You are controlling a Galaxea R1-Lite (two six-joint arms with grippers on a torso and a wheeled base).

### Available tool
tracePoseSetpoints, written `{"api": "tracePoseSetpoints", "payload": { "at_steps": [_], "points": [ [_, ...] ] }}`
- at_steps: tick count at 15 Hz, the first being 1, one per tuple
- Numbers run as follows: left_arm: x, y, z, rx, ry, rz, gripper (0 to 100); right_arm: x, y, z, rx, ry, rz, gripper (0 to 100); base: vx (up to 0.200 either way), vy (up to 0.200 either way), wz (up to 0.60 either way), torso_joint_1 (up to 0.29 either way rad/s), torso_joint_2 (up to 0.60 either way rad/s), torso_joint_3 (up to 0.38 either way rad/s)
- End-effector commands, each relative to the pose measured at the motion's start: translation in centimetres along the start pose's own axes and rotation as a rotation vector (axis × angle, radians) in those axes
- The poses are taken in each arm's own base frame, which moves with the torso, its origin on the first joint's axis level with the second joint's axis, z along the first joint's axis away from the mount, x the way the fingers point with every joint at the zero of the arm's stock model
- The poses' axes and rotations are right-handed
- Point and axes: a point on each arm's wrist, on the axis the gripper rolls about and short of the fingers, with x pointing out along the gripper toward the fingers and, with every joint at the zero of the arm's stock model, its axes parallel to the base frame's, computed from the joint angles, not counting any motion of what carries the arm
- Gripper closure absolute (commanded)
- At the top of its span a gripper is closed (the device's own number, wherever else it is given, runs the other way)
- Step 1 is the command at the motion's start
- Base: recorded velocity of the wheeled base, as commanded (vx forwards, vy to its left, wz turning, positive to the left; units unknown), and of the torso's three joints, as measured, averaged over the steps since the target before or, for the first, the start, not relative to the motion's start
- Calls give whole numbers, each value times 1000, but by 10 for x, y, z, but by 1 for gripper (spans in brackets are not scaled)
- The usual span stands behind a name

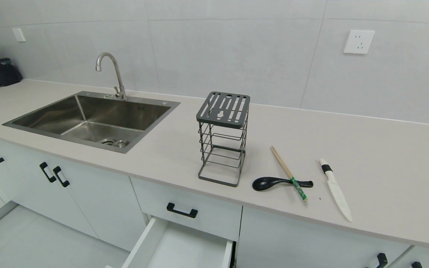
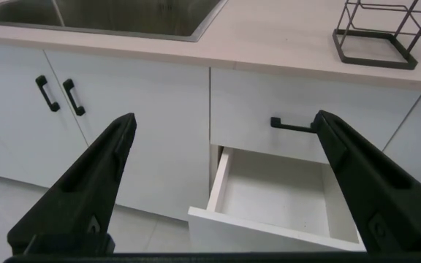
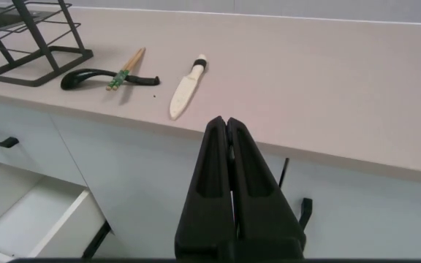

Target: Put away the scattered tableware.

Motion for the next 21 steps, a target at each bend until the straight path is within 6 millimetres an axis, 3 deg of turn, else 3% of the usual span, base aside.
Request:
{"api": "tracePoseSetpoints", "payload": {
  "at_steps": [1,7,14,15,19,21],
  "points": [
    [0,0,0,0,0,-1,0,0,0,0,2,4,1,100,0,0,0,0,0,0],
    [0,0,0,-1,0,-1,0,0,0,0,-1,0,1,100,0,0,0,128,-249,-118],
    [0,0,0,-1,0,-1,0,0,0,0,1,2,4,100,0,0,0,7,-12,-5],
    [0,0,0,-1,2,-1,0,0,0,0,2,2,4,0,0,0,0,0,0,0],
    [0,0,0,-1,0,1,0,0,0,0,17,-6,-4,0,0,0,0,0,0,0],
    [0,0,0,-1,0,-1,0,-2,0,20,9,-196,-2,0,0,0,0,0,0,0]
  ]
}}
